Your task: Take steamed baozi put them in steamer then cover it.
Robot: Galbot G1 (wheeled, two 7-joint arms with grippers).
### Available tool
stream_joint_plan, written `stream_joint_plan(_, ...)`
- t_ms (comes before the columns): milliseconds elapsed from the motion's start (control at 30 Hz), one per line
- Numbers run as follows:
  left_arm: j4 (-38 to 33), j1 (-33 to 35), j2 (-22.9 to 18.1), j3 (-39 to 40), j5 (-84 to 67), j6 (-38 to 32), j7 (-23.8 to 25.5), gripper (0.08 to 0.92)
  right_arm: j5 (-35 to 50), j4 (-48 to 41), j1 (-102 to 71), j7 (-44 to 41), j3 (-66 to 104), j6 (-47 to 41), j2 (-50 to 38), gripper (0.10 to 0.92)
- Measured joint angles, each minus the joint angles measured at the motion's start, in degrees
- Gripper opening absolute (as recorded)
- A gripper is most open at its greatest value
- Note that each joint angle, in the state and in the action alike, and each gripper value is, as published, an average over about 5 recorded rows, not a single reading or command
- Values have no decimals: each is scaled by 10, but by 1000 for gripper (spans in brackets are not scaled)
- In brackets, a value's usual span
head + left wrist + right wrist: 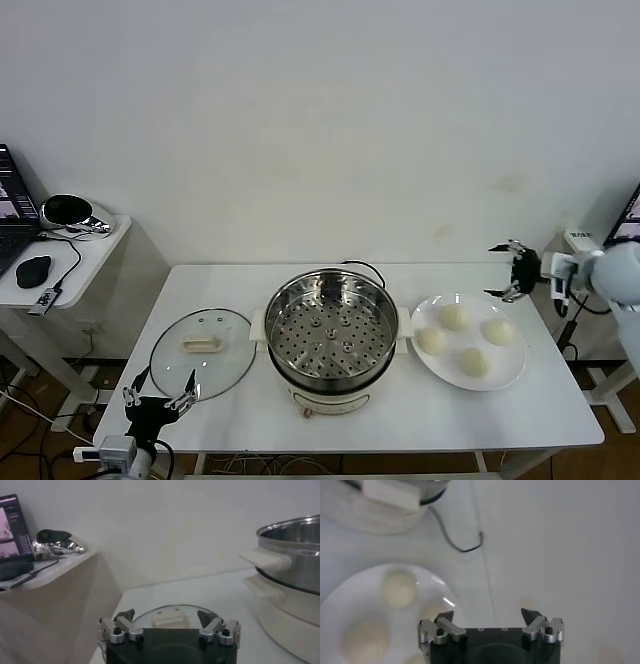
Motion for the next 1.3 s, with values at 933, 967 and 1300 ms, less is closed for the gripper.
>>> stream_joint_plan(933,3,12,-7,-1,12,-4,-3,823,-150,-276,112,-9,-147,85,166,823)
stream_joint_plan(967,3,13,-8,0,13,-4,-3,823,-153,-282,113,-5,-146,87,171,823)
stream_joint_plan(1300,10,12,-7,1,14,-5,-3,823,-189,-337,121,14,-131,98,208,823)
